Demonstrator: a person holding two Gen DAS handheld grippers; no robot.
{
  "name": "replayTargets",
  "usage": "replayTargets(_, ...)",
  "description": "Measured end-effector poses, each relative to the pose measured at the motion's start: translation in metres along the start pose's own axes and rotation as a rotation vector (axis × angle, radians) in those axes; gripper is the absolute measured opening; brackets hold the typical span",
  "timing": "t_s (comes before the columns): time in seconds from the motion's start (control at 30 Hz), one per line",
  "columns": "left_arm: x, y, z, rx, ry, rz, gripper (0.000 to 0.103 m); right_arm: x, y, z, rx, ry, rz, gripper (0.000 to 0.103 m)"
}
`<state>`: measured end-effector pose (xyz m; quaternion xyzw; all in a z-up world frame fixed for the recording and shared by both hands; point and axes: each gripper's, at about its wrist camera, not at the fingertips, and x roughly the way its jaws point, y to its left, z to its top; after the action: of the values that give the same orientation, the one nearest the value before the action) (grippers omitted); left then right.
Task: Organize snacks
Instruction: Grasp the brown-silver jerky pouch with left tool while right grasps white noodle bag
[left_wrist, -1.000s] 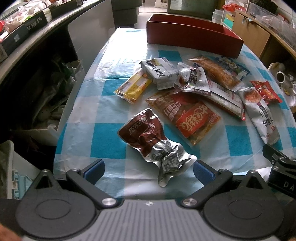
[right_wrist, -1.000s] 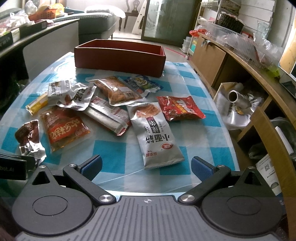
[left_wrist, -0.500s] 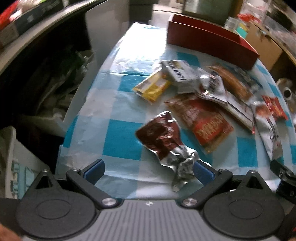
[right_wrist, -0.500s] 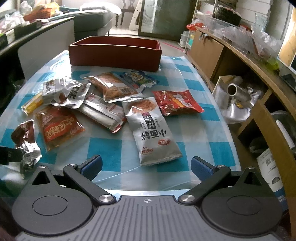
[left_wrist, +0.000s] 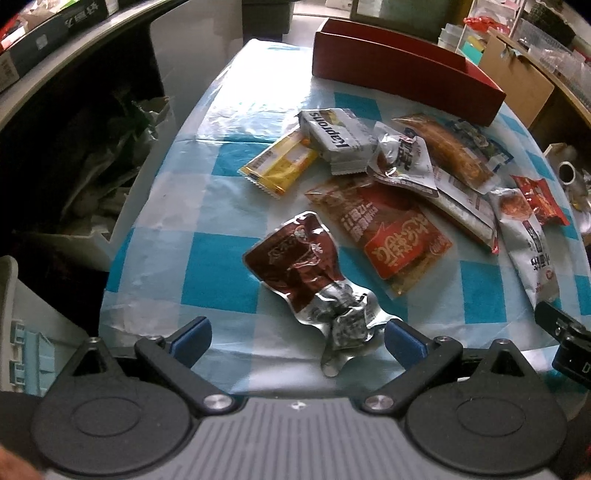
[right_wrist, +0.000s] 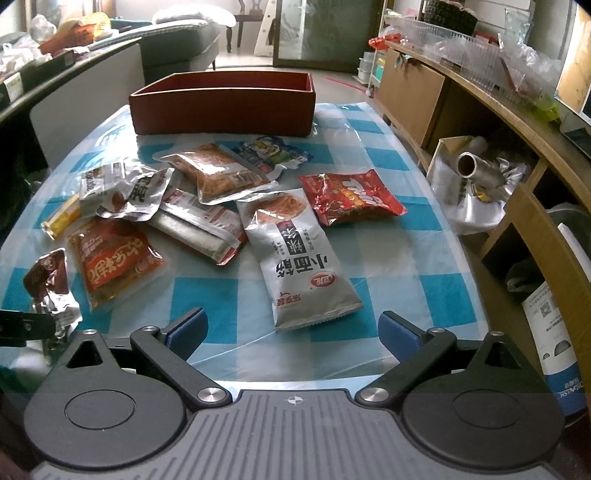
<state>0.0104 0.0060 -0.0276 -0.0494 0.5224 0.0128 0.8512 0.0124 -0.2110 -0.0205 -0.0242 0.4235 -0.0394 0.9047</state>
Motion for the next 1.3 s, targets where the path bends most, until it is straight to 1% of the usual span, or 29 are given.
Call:
replayTargets(0.1,0.003,-0.003,0.000,0.002,0.008,0.010,0.096,-0.003,-0.003,0.002,0.003,-0.017,0.004,0.100)
replayTargets(0.17,0.006,-0.001,0.000,-0.015,0.022,0.020,0.096,-0.002,-0.005,0.003,0.003,-0.029,-0.006,0.100)
replayTargets(0.27,0.012,0.003,0.003,-0.060,0.032,0.049,0.094,0.001,-0.008,0.002,-0.001,-0.011,-0.007,0.099)
replayTargets(0.37,0.019,0.003,0.003,-0.109,0.058,0.040,0.093,-0.001,-0.013,0.003,0.024,-0.009,0.027,0.098)
replayTargets(0.53,0.026,-0.009,0.001,-0.108,0.069,0.068,0.093,-0.002,-0.017,0.003,0.006,-0.031,0.016,0.098)
replayTargets(0.6,0.026,-0.013,0.000,-0.120,0.073,0.057,0.093,0.003,-0.022,0.002,0.007,-0.014,0.011,0.098)
replayTargets(0.7,0.031,-0.017,0.002,-0.146,0.088,0.029,0.093,0.009,-0.033,0.000,0.043,0.020,0.025,0.097)
replayTargets(0.77,0.033,-0.023,0.006,-0.133,0.078,0.027,0.093,0.011,-0.042,0.001,0.080,0.031,0.038,0.094)
replayTargets(0.83,0.033,-0.031,0.008,-0.110,0.048,0.026,0.092,0.011,-0.052,0.003,0.134,0.029,0.052,0.091)
replayTargets(0.87,0.033,-0.036,0.010,-0.090,0.034,0.015,0.090,0.011,-0.059,0.004,0.167,0.028,0.062,0.088)
replayTargets(0.93,0.034,-0.040,0.013,-0.068,0.028,-0.003,0.090,0.014,-0.072,0.004,0.235,0.037,0.078,0.087)
replayTargets(1.0,0.031,-0.039,0.014,-0.061,0.018,-0.047,0.081,0.021,-0.079,0.001,0.266,0.061,0.077,0.084)
replayTargets(1.03,0.029,-0.036,0.014,-0.061,0.020,-0.080,0.080,0.023,-0.081,0.001,0.264,0.069,0.071,0.081)
replayTargets(1.1,0.028,-0.030,0.015,-0.092,0.026,-0.146,0.080,0.028,-0.083,0.001,0.242,0.075,0.037,0.081)
replayTargets(1.13,0.028,-0.027,0.015,-0.111,0.029,-0.166,0.080,0.029,-0.083,0.004,0.220,0.071,0.017,0.081)
replayTargets(1.2,0.027,-0.024,0.014,-0.120,0.033,-0.181,0.080,0.032,-0.079,0.012,0.165,0.052,0.002,0.081)
replayTargets(1.3,0.026,-0.026,0.011,-0.092,0.040,-0.178,0.080,0.042,-0.065,0.030,0.080,0.046,0.012,0.081)
